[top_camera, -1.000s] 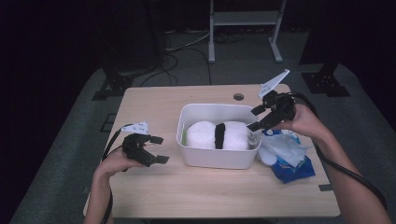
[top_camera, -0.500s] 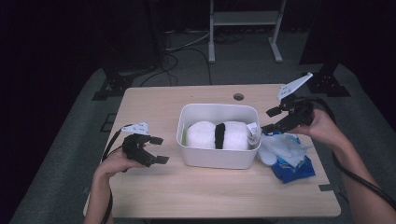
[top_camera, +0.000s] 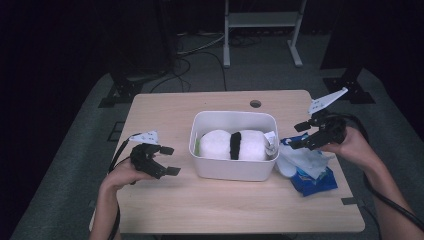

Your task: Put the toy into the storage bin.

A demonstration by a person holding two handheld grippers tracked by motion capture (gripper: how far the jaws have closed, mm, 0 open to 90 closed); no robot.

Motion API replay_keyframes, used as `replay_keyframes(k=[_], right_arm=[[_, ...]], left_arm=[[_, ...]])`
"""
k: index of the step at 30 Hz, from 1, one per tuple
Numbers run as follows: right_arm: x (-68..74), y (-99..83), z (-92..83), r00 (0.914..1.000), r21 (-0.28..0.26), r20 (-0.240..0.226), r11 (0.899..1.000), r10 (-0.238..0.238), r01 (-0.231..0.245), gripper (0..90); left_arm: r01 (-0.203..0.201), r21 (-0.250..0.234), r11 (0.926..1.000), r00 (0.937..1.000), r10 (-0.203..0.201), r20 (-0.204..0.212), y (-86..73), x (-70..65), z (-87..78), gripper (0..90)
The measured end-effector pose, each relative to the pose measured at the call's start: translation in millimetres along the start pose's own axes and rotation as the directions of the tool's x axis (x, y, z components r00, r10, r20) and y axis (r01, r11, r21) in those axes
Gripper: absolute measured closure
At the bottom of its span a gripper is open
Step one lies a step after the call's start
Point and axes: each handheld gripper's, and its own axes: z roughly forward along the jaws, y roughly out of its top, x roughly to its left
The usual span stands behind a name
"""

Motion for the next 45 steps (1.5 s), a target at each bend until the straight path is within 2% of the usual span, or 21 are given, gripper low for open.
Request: replay_keyframes(k=[23,45], right_arm=[[-2.8,-57.6,17.6,0.9947,-0.009,-0.019,0.995,0.101,-0.101,24.6],[8.5,-100.2,23.6,0.989,-0.006,-0.017,0.989,0.147,-0.147,24.6]], left_arm=[[0.006,0.034,0.9994,1.0,-0.006,0.0,-4.0,1.8,7.8,7.8],[0.003,0.036,0.9994,1.0,-0.003,0.001,-4.7,1.0,6.6,7.8]])
